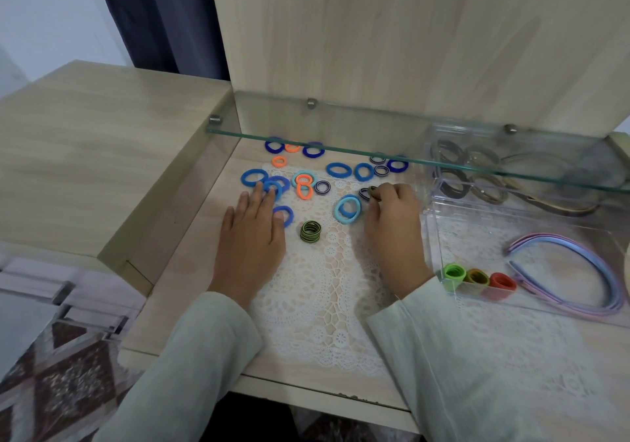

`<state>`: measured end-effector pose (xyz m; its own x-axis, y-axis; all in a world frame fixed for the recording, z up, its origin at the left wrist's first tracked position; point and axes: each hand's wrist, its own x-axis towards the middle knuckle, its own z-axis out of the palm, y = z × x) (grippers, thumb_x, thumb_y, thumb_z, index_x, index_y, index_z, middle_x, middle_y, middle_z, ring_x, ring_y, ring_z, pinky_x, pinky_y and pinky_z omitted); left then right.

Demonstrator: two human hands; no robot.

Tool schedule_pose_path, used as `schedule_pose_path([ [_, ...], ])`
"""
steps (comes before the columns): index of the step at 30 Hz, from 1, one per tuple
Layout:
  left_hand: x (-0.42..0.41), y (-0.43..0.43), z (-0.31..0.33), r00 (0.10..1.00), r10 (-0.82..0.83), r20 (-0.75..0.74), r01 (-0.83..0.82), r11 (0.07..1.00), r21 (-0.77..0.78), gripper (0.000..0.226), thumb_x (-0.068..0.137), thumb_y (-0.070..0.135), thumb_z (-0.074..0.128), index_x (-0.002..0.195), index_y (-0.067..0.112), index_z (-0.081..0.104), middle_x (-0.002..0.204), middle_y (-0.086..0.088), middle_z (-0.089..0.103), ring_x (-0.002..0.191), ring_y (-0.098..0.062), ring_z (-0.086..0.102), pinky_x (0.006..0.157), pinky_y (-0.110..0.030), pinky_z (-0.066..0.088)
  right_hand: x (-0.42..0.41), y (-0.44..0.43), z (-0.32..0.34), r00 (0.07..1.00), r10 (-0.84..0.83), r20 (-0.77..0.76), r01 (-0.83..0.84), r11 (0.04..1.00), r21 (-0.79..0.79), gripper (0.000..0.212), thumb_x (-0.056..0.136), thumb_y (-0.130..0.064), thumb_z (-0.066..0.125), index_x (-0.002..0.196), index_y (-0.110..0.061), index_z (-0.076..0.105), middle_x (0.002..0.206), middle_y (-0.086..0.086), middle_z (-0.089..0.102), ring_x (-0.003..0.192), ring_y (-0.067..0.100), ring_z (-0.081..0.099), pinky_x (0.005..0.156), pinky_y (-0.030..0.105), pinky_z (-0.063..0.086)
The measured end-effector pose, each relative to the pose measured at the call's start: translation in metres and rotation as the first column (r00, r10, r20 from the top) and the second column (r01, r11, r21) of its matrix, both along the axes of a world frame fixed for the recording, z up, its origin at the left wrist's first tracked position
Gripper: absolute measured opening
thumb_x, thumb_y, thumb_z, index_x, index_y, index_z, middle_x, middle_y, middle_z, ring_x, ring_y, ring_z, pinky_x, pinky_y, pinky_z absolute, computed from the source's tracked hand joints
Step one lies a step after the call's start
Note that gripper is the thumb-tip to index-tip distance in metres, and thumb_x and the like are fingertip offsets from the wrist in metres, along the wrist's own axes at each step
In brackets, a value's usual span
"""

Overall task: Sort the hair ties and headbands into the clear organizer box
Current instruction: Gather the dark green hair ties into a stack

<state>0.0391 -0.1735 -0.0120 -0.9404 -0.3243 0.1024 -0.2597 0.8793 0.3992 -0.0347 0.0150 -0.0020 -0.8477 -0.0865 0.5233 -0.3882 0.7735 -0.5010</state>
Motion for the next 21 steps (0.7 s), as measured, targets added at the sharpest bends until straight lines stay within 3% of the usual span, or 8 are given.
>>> schedule_pose_path([
  [3, 0.0, 0.0, 0.0, 1.0, 0.002, -0.006, -0.002, 1.0, 0.008, 0.052, 0.106, 0.029, 0.026, 0.157, 0.021, 0.019, 0.165, 0.001, 0.01, 0.152, -0.02, 0.01, 0.121, -0.04, 0.007, 0.014, -0.004, -0.001, 0.987, 0.154, -0.045, -0.156, 0.988, -0.023, 0.008, 0.087, -0.009, 0.06, 0.094, -0.009, 0.064, 0.096, 0.006, 0.061, 0.088, 0.025, 0.054, 0.074, 0.041, 0.046],
  [8, 0.001, 0.0, -0.002, 1.0, 0.004, -0.017, -0.003, 1.0, 0.008, 0.052, 0.105, 0.029, 0.028, 0.157, 0.02, 0.021, 0.165, 0.001, 0.01, 0.151, -0.02, 0.011, 0.121, -0.04, 0.008, 0.042, -0.009, 0.0, 0.932, 0.361, -0.034, -0.362, 0.931, -0.035, 0.012, 0.09, -0.021, 0.056, 0.097, -0.018, 0.064, 0.102, -0.008, 0.062, 0.101, 0.014, 0.052, 0.084, 0.034, 0.039],
  [15, -0.001, -0.001, -0.002, 1.0, -0.004, -0.003, 0.003, 1.0, -0.019, 0.053, 0.105, 0.029, 0.027, 0.157, 0.019, 0.019, 0.165, 0.0, 0.011, 0.151, -0.021, 0.012, 0.121, -0.041, 0.009, 0.045, -0.012, 0.001, 0.898, 0.438, -0.033, -0.434, 0.896, 0.092, 0.017, 0.088, -0.014, 0.06, 0.104, -0.019, 0.064, 0.109, -0.011, 0.062, 0.109, 0.014, 0.049, 0.086, 0.029, 0.033],
  [21, -0.001, -0.001, -0.001, 1.0, -0.003, -0.007, 0.003, 1.0, -0.023, 0.053, 0.105, 0.028, 0.027, 0.156, 0.019, 0.02, 0.165, -0.001, 0.012, 0.151, -0.022, 0.013, 0.121, -0.042, 0.01, 0.047, -0.014, 0.002, 0.888, 0.459, -0.013, -0.453, 0.882, 0.13, 0.019, 0.088, -0.013, 0.06, 0.105, -0.02, 0.063, 0.112, -0.013, 0.062, 0.112, 0.015, 0.048, 0.09, 0.034, 0.036],
])
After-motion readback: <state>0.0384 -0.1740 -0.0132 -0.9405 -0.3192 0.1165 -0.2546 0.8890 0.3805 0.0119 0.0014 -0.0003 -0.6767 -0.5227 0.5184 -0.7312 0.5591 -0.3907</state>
